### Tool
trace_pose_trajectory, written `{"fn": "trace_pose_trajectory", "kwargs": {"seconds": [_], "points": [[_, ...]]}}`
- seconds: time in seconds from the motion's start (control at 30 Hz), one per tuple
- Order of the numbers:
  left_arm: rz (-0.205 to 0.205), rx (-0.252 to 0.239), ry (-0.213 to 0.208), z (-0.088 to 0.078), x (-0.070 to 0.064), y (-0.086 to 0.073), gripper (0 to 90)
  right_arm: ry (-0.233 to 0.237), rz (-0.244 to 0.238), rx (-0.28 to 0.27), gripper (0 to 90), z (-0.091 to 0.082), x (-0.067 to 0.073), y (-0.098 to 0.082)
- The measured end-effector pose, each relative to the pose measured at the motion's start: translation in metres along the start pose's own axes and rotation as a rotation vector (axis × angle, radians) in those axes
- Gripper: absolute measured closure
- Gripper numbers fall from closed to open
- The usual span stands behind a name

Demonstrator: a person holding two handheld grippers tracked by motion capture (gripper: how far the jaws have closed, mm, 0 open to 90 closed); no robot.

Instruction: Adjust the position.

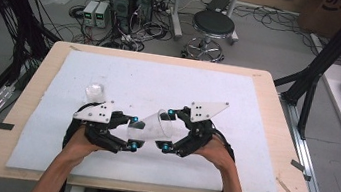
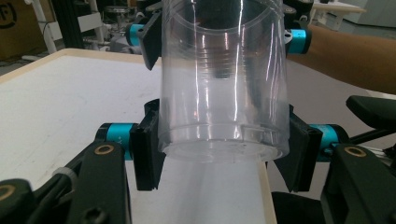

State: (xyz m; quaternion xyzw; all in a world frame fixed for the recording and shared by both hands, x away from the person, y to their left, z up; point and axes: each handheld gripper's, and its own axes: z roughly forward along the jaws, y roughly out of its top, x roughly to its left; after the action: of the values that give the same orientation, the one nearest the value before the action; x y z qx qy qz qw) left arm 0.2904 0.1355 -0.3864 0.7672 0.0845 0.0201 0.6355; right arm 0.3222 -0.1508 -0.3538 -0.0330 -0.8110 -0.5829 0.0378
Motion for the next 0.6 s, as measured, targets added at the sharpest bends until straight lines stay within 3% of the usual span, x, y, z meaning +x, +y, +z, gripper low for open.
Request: {"fn": "trace_pose_trajectory", "kwargs": {"seconds": [0.53, 0.6], "points": [[0.009, 0.021, -0.026, 0.0079, -0.0008, -0.0008, 42.0, 0.051, -0.005, -0.031, 14.7, 0.0083, 0.0019, 0.0041], [0.0, 0.01, -0.031, 0.0085, -0.0008, -0.0026, 42.0, 0.059, -0.005, -0.054, 14.8, 0.007, 0.0021, 0.0048]]}}
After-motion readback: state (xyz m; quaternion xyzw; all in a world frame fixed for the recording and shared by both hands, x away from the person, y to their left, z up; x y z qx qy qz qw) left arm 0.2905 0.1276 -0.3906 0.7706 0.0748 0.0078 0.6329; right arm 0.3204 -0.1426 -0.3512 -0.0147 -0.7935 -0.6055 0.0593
